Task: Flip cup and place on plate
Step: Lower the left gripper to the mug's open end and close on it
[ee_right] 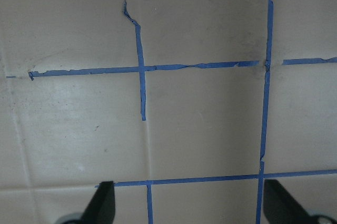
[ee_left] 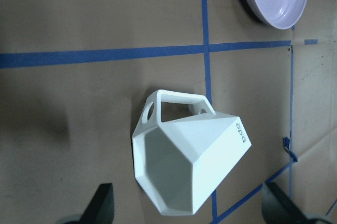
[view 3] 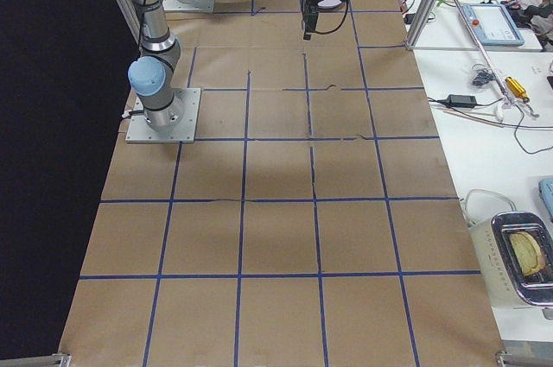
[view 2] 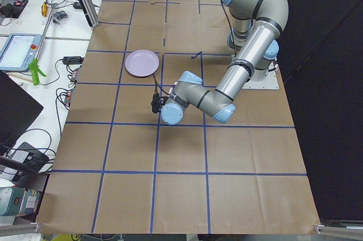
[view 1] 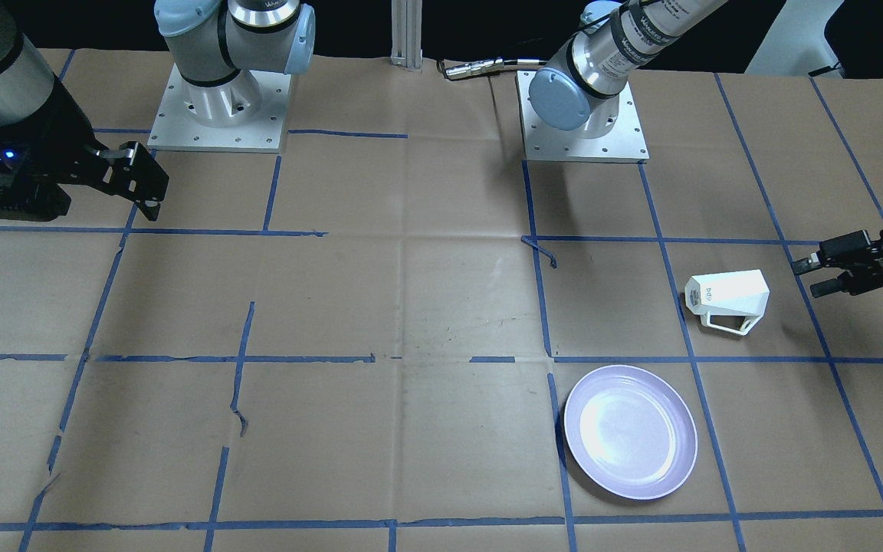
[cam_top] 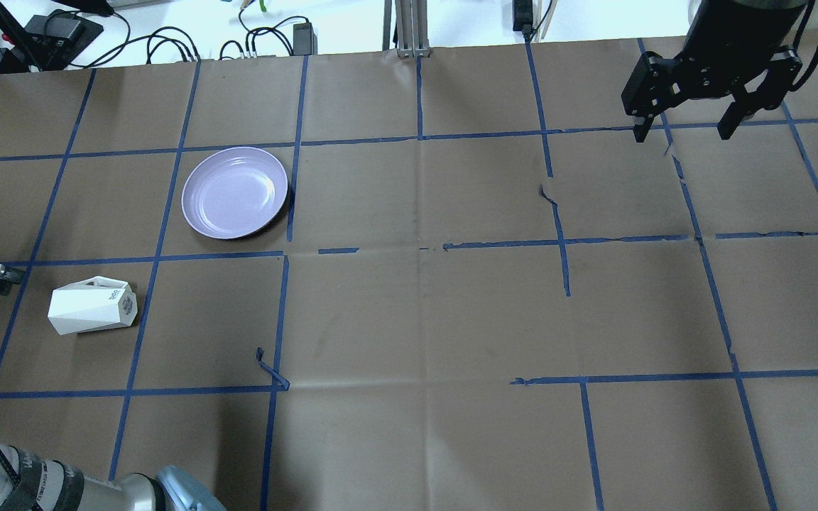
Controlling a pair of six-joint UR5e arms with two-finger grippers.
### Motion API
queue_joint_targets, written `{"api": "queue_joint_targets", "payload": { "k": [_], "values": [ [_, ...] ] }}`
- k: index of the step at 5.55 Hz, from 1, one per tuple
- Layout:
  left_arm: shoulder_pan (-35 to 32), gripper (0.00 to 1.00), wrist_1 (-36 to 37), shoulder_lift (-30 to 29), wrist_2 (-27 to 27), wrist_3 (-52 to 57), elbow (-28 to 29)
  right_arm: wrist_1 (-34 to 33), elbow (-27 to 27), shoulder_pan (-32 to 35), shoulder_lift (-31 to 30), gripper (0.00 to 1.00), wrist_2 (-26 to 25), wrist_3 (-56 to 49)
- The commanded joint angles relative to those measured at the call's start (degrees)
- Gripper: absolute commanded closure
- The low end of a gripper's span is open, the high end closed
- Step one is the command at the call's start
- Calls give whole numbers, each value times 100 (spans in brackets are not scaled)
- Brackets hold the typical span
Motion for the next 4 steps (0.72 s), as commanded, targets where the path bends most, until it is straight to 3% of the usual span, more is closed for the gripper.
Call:
{"api": "queue_joint_targets", "payload": {
  "k": [1,2,3,4],
  "values": [
    [12,2,-241,-378,-236,277,-123,0,0,0,0,0,0,0],
    [12,2,-469,-458,-245,400,-245,0,0,0,0,0,0,0],
    [12,10,-854,-476,-263,418,-272,0,0,0,0,0,0,0],
    [12,30,-936,-485,-263,714,-264,0,0,0,0,0,0,0]
  ]
}}
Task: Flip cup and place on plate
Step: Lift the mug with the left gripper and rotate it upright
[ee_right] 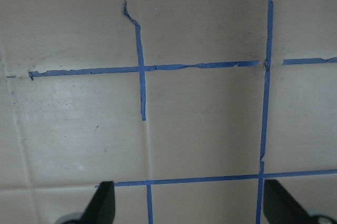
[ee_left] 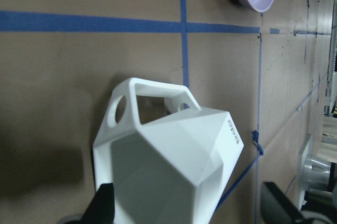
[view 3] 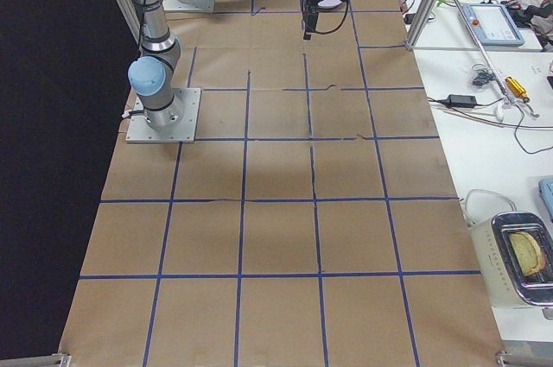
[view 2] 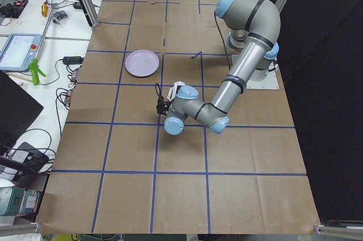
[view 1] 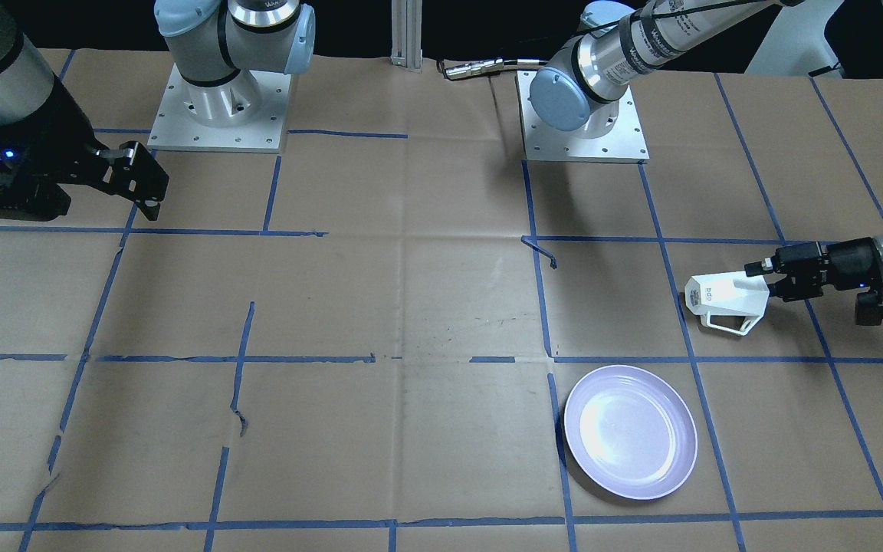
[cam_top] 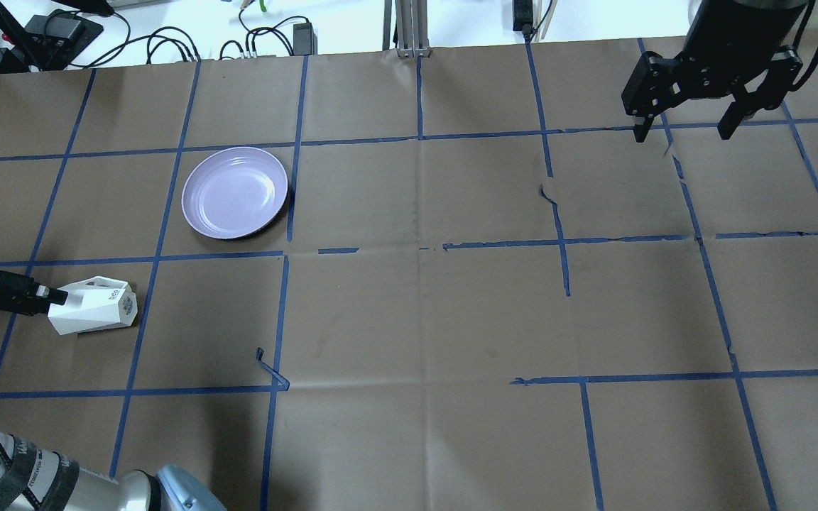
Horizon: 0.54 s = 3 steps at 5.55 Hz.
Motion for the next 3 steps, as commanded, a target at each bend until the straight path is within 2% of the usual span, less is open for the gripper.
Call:
{"api": "queue_joint_targets", "payload": {
  "k": [1,2,3],
  "values": [
    [-9,68,-173,27,3,385,11,0,0,0,0,0,0,0],
    [-9,97,-173,28,3,430,89,0,0,0,0,0,0,0],
    [-9,100,-173,106,-49,457,134,0,0,0,0,0,0,0]
  ]
}}
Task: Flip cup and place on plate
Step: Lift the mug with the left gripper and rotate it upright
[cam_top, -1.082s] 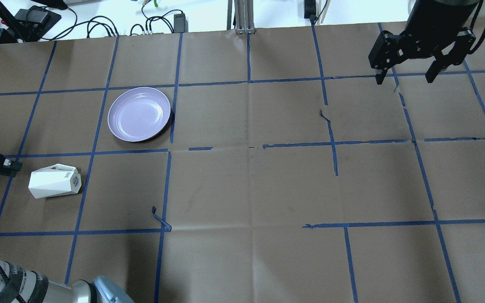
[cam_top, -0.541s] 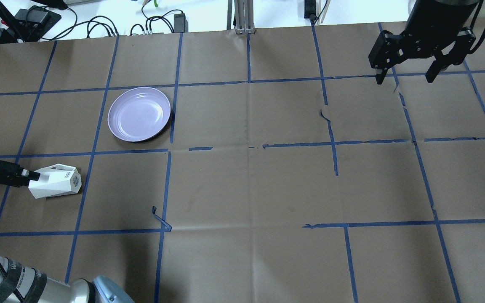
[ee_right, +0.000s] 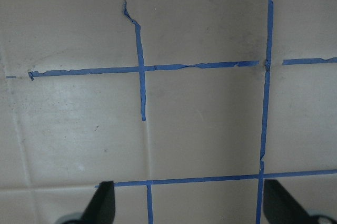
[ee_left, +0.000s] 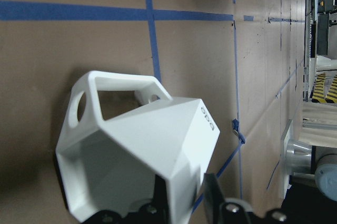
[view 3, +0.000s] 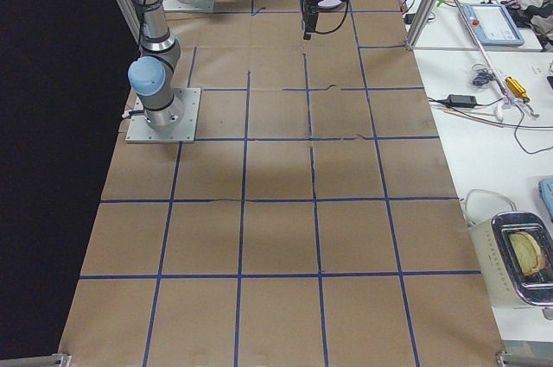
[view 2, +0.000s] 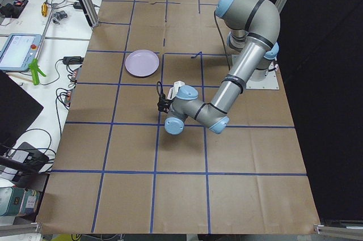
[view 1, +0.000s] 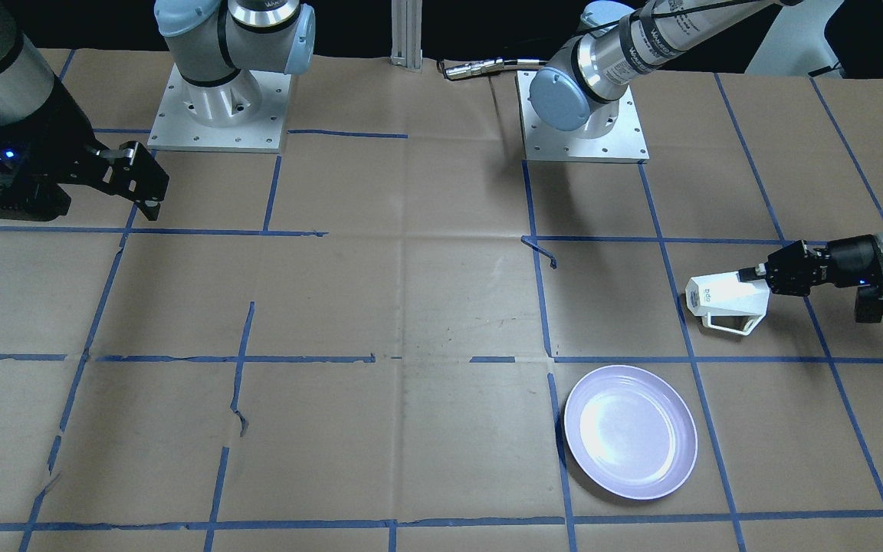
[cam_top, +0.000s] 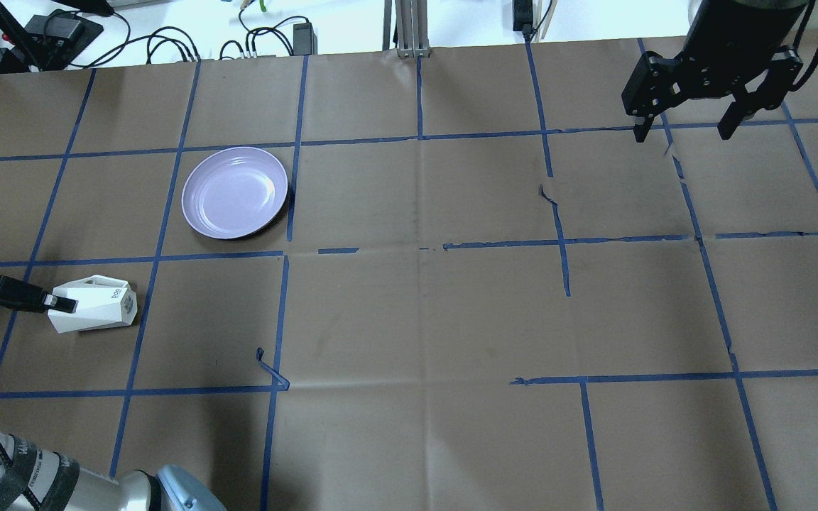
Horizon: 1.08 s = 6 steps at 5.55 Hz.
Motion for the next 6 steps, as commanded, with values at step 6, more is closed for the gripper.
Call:
{"api": "queue_joint_targets", "payload": {
  "k": [6],
  "values": [
    [-1156,100,600,1422,-229,-1679,266,0,0,0,0,0,0,0]
  ]
}}
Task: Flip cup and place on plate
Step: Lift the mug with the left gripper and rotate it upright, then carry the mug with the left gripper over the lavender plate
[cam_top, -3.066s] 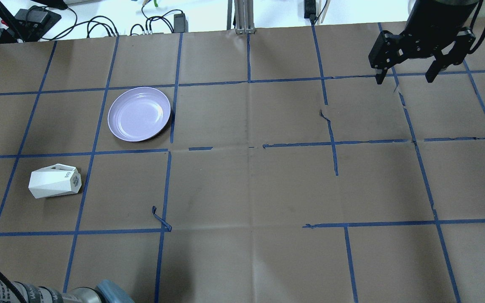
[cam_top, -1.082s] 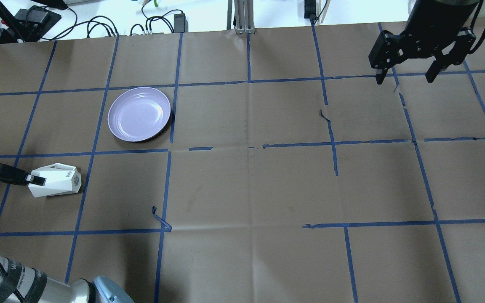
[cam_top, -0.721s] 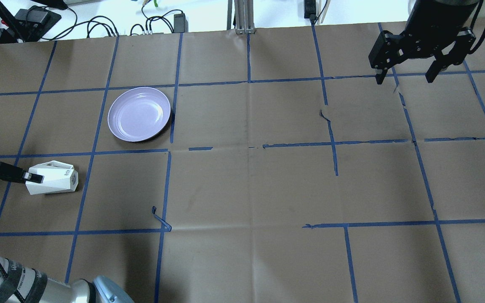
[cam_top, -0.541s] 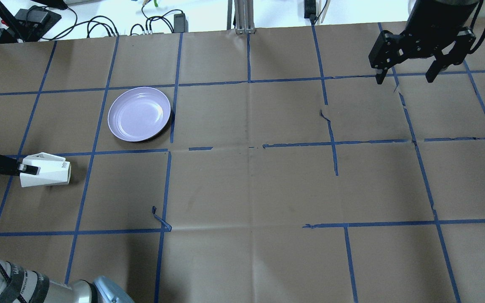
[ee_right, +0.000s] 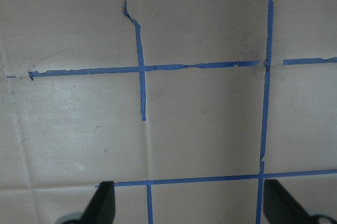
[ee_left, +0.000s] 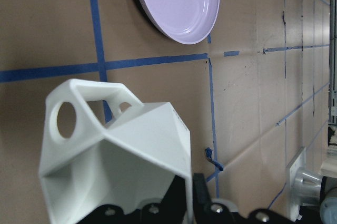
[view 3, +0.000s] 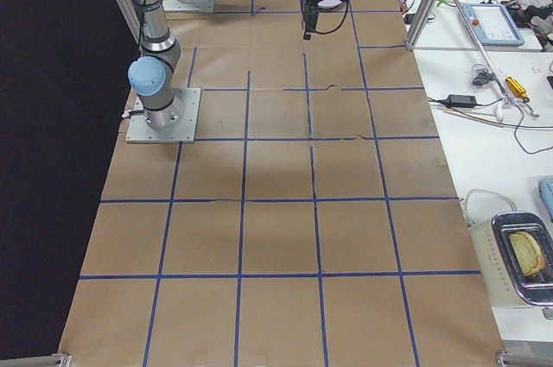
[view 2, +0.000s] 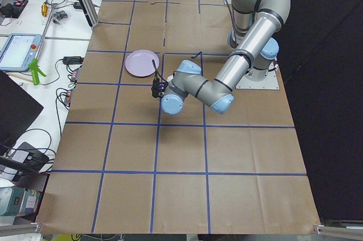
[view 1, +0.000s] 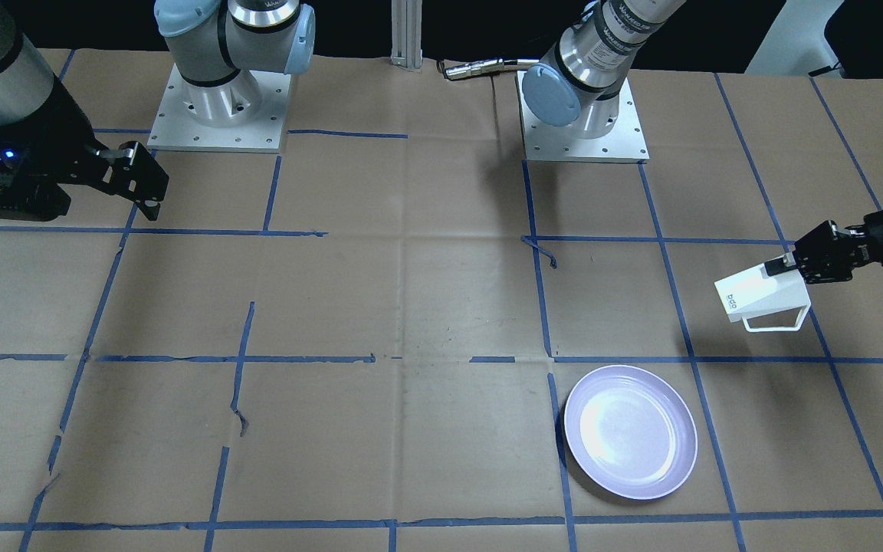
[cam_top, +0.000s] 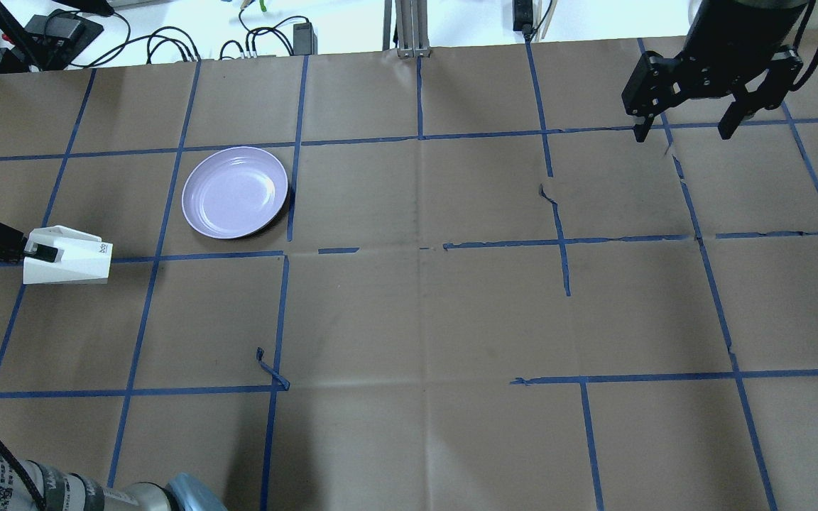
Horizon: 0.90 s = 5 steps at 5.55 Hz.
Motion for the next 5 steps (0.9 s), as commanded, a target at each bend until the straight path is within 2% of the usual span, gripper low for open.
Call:
{"api": "queue_joint_targets", "payload": {
  "k": [1,3,5],
  "values": [
    [-829,100,908,263,367,-800,71,0,0,0,0,0,0,0],
    [-1935,100,2225,378,851,-2545,63,0,0,0,0,0,0,0],
    [-3060,100,3212,159,1571,-3035,63,0,0,0,0,0,0,0]
  ]
}}
